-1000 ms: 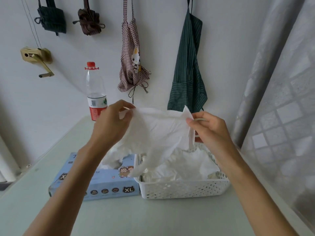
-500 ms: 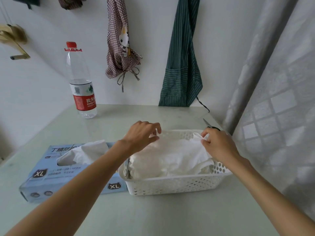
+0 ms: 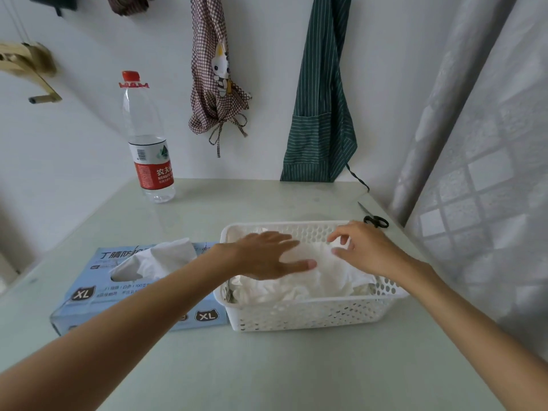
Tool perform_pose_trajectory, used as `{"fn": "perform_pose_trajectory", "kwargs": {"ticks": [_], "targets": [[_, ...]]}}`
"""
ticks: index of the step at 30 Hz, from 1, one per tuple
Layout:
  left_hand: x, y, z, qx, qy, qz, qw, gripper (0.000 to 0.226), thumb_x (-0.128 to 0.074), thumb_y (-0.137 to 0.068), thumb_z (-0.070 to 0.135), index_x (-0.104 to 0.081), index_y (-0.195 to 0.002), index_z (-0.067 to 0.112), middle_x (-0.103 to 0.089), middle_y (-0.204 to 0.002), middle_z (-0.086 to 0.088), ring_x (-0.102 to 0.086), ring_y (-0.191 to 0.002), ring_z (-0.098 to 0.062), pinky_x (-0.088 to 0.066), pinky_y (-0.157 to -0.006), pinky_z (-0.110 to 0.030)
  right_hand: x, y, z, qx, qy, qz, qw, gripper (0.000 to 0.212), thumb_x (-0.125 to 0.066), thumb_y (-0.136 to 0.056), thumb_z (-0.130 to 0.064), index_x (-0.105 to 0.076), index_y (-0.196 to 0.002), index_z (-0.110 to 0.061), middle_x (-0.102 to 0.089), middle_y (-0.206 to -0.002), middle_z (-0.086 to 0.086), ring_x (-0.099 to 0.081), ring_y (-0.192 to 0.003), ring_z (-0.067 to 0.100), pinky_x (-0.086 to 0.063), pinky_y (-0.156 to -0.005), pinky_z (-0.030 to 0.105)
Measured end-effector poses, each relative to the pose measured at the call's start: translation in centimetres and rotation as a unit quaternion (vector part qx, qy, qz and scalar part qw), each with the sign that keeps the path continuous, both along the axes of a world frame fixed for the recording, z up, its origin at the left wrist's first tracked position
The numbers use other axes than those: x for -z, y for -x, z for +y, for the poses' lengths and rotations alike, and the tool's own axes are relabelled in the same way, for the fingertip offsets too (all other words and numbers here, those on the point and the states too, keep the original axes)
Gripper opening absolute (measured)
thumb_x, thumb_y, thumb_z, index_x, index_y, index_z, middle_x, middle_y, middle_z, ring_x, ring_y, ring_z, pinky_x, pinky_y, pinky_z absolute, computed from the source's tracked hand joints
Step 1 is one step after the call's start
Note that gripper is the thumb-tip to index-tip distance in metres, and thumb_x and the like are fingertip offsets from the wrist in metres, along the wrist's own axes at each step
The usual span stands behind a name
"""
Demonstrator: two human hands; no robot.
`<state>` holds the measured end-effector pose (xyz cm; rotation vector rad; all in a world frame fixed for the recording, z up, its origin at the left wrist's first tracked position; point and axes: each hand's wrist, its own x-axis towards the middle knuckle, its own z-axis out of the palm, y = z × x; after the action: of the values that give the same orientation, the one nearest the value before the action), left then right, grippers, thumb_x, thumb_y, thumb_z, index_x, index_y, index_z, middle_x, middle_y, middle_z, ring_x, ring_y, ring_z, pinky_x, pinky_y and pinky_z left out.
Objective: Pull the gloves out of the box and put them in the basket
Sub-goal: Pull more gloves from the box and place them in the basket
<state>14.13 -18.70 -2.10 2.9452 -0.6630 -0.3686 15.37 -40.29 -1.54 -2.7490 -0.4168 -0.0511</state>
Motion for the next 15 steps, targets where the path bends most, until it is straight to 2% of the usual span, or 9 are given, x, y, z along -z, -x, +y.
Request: {"fn": "perform_pose_trajectory", "kwargs": {"ticks": [2,3,5,9,12,15], "targets": [[0.6,0.3,0.1,-0.033,-0.072,0.088,0.993,0.105,-0.016,-0.069,0.089,0.012,-0.15,0.027,0.017,-0.157,0.007,0.016,-0.144,-0.013,0.005,-0.118,-0.045,0.0,-0.1,0.4,-0.016,0.103,0.118,0.987,0.065,-0.058,-0.086,-0.054,-0.038,-0.142,-0.027,-0.032,-0.148,0.005,-0.037,-0.133,0.022,-0.035,-0.103,0.034],[0.9,0.3,0.3,-0.05,-0.092,0.105,0.989,0.111,-0.017,-0.066,0.091,0.019,-0.148,0.025,0.024,-0.155,0.006,0.022,-0.143,-0.013,0.009,-0.118,-0.045,0.0,0.0,0.6,-0.017,0.148,0.172,0.974,0.083,-0.056,-0.082,-0.064,-0.023,-0.149,-0.027,-0.019,-0.155,0.006,-0.023,-0.141,0.025,-0.028,-0.11,0.039],[1.3,0.5,0.6,-0.069,-0.136,0.119,0.981,0.116,-0.021,-0.066,0.092,0.023,-0.146,0.021,0.029,-0.153,0.001,0.025,-0.142,-0.015,0.011,-0.117,-0.044,0.2,0.1,0.8,-0.021,0.215,0.226,0.95,0.104,-0.052,-0.075,-0.075,-0.004,-0.153,-0.025,-0.006,-0.157,0.006,-0.013,-0.144,0.028,-0.023,-0.115,0.044],[1.9,1.3,0.5,-0.056,-0.193,0.079,0.976,0.099,-0.028,-0.085,0.075,0.017,-0.148,0.012,0.019,-0.157,-0.007,0.015,-0.145,-0.021,0.007,-0.118,-0.043,1.6,-0.2,1.3,-0.011,0.261,0.246,0.934,0.109,-0.051,-0.075,-0.076,0.001,-0.152,-0.02,-0.004,-0.156,0.007,-0.015,-0.143,0.03,-0.025,-0.114,0.046],[2.3,1.0,0.2,-0.048,-0.234,0.076,0.968,0.094,-0.032,-0.092,0.065,0.02,-0.146,0.009,0.022,-0.155,-0.012,0.016,-0.145,-0.024,0.007,-0.117,-0.042,2.3,-0.5,1.4,-0.012,0.276,0.249,0.928,0.099,-0.057,-0.086,-0.057,0.005,-0.152,-0.019,0.002,-0.157,0.01,-0.014,-0.143,0.031,-0.024,-0.115,0.045],[2.9,0.5,-0.2,-0.054,-0.238,0.082,0.966,0.094,-0.038,-0.094,0.058,0.021,-0.146,0.007,0.023,-0.155,-0.015,0.017,-0.144,-0.027,0.005,-0.118,-0.045,3.2,-0.5,1.5,-0.004,0.279,0.24,0.93,0.092,-0.059,-0.091,-0.036,0.008,-0.152,-0.018,0.004,-0.157,0.011,-0.008,-0.144,0.032,-0.022,-0.115,0.045]]}}
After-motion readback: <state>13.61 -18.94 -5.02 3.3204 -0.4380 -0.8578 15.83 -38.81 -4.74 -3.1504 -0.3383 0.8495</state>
